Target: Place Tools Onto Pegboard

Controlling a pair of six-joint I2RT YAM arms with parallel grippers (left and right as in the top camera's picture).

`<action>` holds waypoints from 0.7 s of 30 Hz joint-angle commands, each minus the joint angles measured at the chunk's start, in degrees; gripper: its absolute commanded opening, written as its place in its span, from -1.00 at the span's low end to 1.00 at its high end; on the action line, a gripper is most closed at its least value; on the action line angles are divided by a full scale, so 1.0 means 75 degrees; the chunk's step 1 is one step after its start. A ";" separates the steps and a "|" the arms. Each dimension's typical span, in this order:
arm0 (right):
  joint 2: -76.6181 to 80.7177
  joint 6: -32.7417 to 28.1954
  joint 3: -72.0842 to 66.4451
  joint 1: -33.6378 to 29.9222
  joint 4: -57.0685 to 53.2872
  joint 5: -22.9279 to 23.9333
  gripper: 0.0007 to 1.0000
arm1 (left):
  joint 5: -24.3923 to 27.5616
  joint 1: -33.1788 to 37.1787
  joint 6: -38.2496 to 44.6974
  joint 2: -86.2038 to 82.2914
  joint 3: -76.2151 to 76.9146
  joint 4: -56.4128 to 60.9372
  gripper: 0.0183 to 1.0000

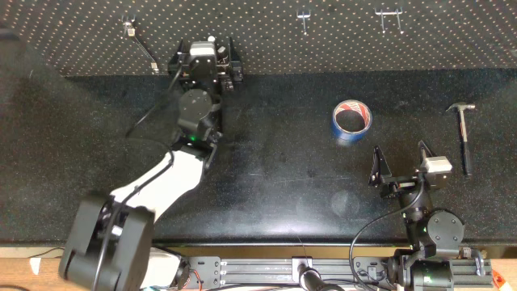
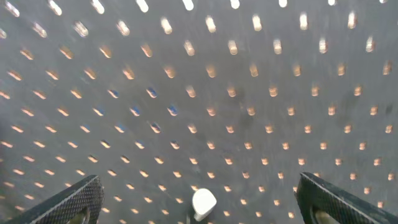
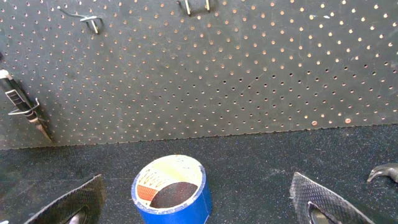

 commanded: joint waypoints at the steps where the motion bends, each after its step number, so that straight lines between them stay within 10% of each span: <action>1: -0.0041 0.0055 -0.0032 0.0032 -0.0020 0.0067 0.94 | 0.0023 0.0204 0.0041 -0.1469 0.0166 -0.0965 1.00; 12: -0.0041 0.0055 -0.0032 0.0032 -0.0020 0.0067 0.94 | 0.0047 0.0303 0.0038 -0.4441 0.0157 -0.5211 0.99; 21: -0.0041 0.0055 -0.0032 0.0032 -0.0020 0.0067 0.94 | 0.2043 0.1186 0.0035 -0.7335 -0.1160 -0.7443 0.99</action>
